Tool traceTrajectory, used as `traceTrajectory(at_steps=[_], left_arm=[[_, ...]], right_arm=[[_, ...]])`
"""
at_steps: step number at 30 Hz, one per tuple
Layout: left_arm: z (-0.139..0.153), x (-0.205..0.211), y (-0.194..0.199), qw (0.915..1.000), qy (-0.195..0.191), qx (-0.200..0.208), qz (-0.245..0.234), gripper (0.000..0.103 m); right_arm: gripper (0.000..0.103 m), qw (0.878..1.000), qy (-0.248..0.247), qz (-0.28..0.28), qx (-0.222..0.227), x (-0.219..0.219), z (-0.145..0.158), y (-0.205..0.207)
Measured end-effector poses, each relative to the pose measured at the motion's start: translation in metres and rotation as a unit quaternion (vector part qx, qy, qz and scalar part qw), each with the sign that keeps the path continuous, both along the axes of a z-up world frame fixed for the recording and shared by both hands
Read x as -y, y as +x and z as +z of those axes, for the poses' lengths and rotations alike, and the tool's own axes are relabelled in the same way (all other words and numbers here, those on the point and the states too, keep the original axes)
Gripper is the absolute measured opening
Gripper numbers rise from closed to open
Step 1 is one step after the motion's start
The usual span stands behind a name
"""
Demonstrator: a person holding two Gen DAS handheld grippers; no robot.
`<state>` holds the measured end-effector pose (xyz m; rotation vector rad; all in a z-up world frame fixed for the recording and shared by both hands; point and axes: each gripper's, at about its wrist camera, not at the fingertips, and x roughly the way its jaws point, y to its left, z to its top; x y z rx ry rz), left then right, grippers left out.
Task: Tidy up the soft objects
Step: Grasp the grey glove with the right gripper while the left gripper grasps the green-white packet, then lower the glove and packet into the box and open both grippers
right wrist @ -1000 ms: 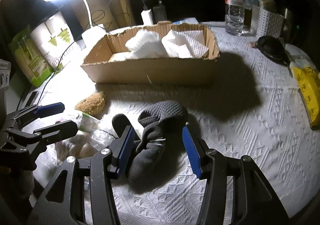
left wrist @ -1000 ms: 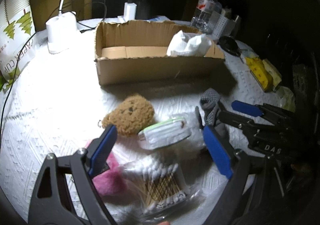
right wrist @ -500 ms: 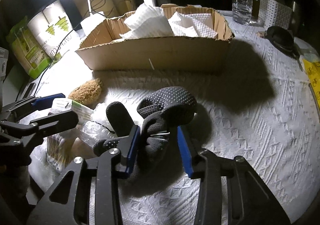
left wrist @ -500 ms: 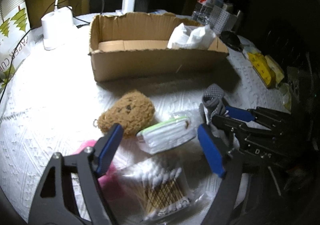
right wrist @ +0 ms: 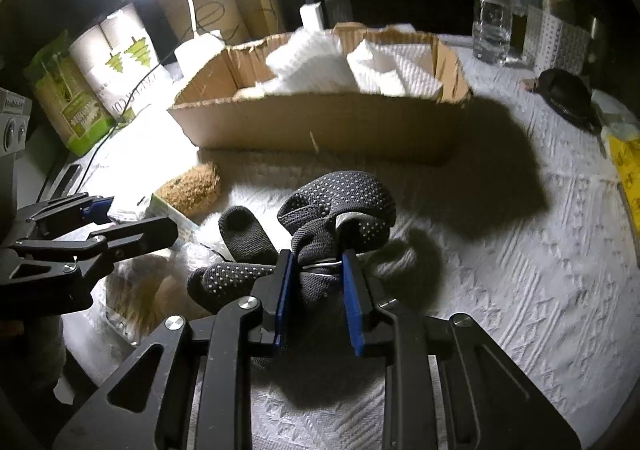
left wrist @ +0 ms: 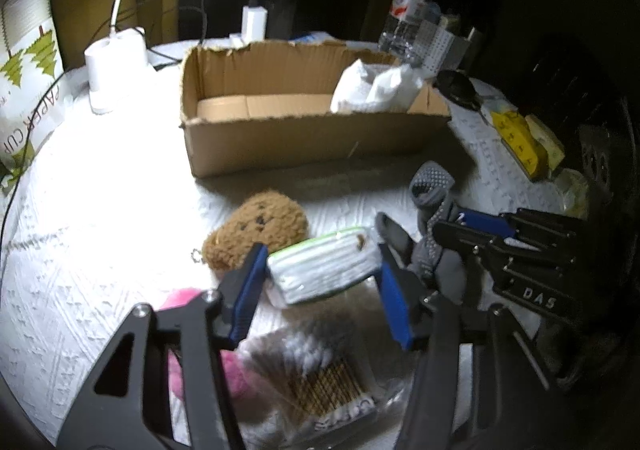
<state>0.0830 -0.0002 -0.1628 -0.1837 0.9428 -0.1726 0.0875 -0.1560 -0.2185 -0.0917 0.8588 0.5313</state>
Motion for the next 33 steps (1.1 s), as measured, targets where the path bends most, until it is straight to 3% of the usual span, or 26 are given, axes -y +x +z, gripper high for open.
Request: traceTrajectory(at_steps=[16,33], left_arm=[[0.037,-0.033,-0.005,0.9984,-0.008,0.045,0.032,0.055],[0.055,-0.07,0.003,0.9951,-0.011,0.076,0.062,0.055]], right_arm=[[0.025,0.998,0.02,0.012,0.056,-0.006,0.058,-0.003],[0.025,0.996,0.02,0.069,0.047,-0.063,0.073,0.034]])
